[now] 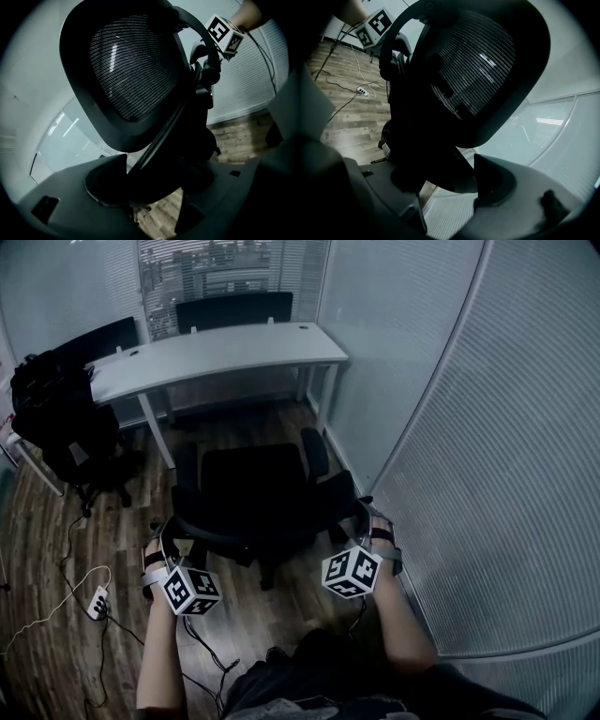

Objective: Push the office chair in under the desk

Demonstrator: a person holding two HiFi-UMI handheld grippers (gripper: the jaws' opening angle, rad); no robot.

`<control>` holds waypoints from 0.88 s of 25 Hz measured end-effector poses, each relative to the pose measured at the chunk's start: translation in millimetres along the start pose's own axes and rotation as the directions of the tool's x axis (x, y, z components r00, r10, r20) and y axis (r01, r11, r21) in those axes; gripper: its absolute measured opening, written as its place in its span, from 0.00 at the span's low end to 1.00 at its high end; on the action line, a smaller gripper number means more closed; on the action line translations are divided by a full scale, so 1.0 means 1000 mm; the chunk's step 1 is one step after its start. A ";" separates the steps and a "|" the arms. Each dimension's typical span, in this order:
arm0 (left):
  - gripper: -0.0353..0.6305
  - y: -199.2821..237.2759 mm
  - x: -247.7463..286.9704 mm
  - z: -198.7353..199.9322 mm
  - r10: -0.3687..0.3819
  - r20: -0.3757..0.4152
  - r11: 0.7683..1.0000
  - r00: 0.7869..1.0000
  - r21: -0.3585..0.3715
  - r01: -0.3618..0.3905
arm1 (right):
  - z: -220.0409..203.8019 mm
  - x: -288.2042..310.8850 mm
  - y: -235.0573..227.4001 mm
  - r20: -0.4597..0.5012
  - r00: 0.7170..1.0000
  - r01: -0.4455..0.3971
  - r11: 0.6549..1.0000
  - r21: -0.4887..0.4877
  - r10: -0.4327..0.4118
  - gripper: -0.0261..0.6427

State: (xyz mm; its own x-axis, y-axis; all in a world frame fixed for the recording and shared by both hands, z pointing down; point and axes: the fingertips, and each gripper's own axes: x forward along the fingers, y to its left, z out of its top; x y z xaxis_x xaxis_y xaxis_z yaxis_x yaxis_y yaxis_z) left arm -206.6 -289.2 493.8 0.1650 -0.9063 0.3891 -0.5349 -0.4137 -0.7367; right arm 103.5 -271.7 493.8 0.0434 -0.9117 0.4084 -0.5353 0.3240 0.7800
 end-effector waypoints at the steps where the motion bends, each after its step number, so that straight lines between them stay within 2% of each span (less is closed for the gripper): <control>1: 0.53 0.001 0.004 -0.001 -0.001 -0.002 1.000 1.000 0.001 0.001 | 0.000 0.004 0.001 -0.005 1.000 -0.003 1.000 0.001 0.003 0.49; 8: 0.53 0.008 0.029 0.004 0.015 0.014 1.000 1.000 0.006 -0.015 | 0.003 0.032 -0.009 -0.002 1.000 0.019 1.000 0.002 -0.019 0.49; 16: 0.53 0.019 0.079 0.032 0.034 0.049 0.999 0.998 0.019 -0.035 | -0.002 0.087 -0.043 -0.008 1.000 0.009 1.000 -0.004 -0.009 0.49; 22: 0.52 0.022 0.118 0.048 0.060 0.044 0.998 0.997 0.009 -0.061 | -0.007 0.133 -0.065 0.023 1.000 -0.014 1.000 -0.014 0.014 0.49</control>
State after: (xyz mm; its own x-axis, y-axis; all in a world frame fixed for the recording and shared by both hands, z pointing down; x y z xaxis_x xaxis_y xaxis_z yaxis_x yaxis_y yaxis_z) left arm -159.4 -409.2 497.1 0.1693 -0.9325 0.3192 -0.5362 -0.3588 -0.7640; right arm 149.6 -411.8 500.8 0.0165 -0.9126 0.4086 -0.5242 0.3401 0.7807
